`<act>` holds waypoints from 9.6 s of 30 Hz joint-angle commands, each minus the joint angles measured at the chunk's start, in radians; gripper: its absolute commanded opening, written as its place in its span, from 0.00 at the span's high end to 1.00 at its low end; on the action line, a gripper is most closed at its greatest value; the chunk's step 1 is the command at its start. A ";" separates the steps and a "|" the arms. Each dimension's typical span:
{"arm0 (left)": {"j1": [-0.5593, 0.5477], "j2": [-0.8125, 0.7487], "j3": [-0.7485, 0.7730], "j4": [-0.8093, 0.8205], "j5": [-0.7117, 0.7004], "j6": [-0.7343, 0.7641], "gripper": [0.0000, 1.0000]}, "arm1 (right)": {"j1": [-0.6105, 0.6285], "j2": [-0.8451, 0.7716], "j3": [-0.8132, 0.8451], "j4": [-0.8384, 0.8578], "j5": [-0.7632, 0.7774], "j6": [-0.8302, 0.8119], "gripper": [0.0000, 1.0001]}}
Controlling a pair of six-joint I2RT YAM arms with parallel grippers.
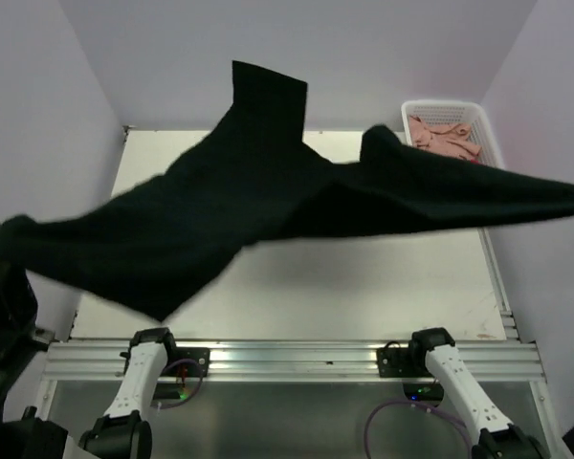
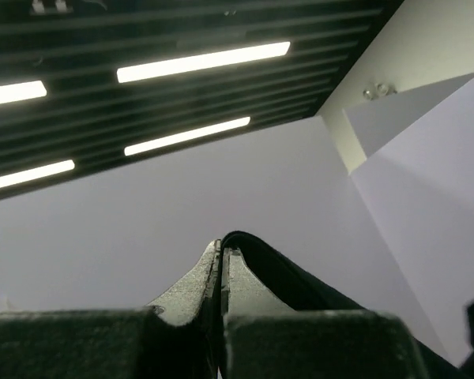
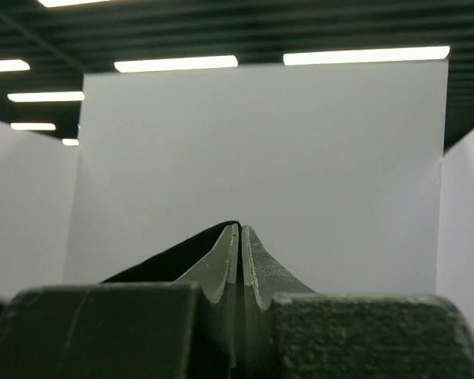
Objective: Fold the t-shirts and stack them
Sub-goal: Flatten out the tshirt, then grap the side of the flattened tshirt furthest away from the robot with both arms, then fold the flattened tshirt in 1/3 of the way
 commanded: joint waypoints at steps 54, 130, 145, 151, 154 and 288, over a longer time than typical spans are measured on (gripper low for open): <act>0.025 0.750 -0.883 0.328 -0.496 0.096 1.00 | -0.007 1.191 -0.135 0.051 0.188 0.084 1.00; -0.019 1.131 -0.828 0.454 -0.439 0.059 1.00 | 0.018 1.760 0.311 -0.061 0.317 0.146 1.00; -0.048 1.476 -0.317 0.275 -0.395 0.076 1.00 | 0.007 1.894 0.497 -0.062 0.418 0.127 1.00; -0.078 1.542 -0.191 0.220 -0.387 0.088 1.00 | -0.013 1.872 0.464 -0.048 0.433 0.120 1.00; -0.093 1.533 -0.183 0.195 -0.387 0.088 1.00 | -0.020 1.843 0.427 -0.038 0.436 0.115 1.00; -0.361 0.514 -1.364 0.117 -0.648 -0.265 1.00 | -0.037 1.449 -0.150 -0.137 0.252 0.207 1.00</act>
